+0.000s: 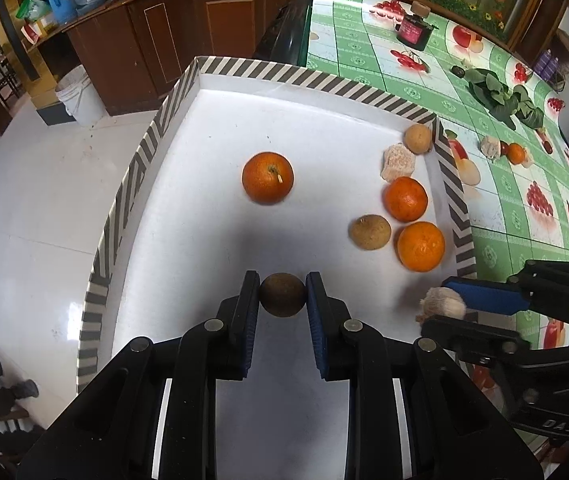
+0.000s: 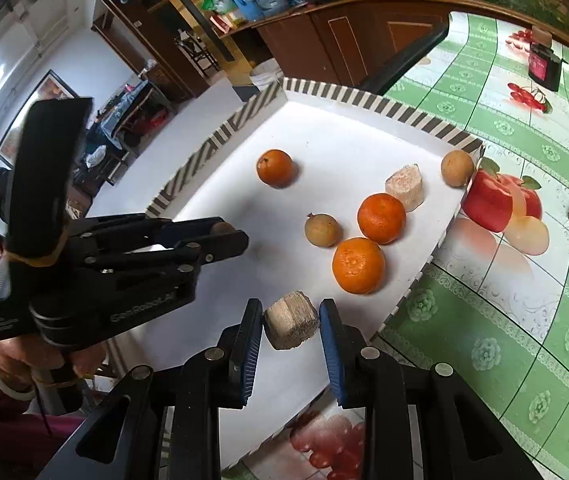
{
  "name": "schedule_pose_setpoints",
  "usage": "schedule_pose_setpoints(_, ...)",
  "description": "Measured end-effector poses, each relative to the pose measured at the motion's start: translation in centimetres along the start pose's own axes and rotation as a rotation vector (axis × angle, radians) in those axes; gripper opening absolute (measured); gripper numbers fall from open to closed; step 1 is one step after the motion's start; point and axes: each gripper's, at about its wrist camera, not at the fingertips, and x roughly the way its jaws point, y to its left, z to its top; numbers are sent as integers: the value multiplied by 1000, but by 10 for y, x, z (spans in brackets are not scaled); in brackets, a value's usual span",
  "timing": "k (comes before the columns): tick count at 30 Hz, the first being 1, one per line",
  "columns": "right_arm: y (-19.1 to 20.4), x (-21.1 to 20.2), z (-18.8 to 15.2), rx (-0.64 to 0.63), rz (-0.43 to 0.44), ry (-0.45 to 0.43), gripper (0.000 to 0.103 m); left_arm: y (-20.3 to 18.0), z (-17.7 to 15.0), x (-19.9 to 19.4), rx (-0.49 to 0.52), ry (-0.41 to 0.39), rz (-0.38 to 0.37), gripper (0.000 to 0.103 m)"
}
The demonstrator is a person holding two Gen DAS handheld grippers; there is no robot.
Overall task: Organize fruits
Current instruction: 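Carry the kiwi and bread cube over the white tray, then open both tools to drop the kiwi and bread cube into the tray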
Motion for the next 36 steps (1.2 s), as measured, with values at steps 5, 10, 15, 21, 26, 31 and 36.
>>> schedule_pose_setpoints(5, 1, 12, 5, 4, -4, 16, 28, 1, 5, 5, 3, 0, 3, 23)
schedule_pose_setpoints(10, 1, 24, 10, -3, -14, 33, 28, 1, 7, 11, 8, 9, 3, 23)
schedule_pose_setpoints(15, 1, 27, 13, -14, -33, 17, 28, 1, 9, 16, 1, 20, 1, 23)
schedule_pose_setpoints(21, 7, 29, 15, -59, -70, 19, 31, -2, 12, 18, 19, 21, -7, 26)
schedule_pose_setpoints(26, 9, 23, 16, -64, -57, 11, 35, 0, 11, 17, 11, 21, 9, 47)
schedule_pose_setpoints(31, 4, 10, 16, -53, -42, -13, 35, 6, 10, 15, -7, 26, 26, 47)
schedule_pose_setpoints(36, -1, -3, 15, -39, -35, -37, 35, 7, 11, 6, -19, 5, 31, 47)
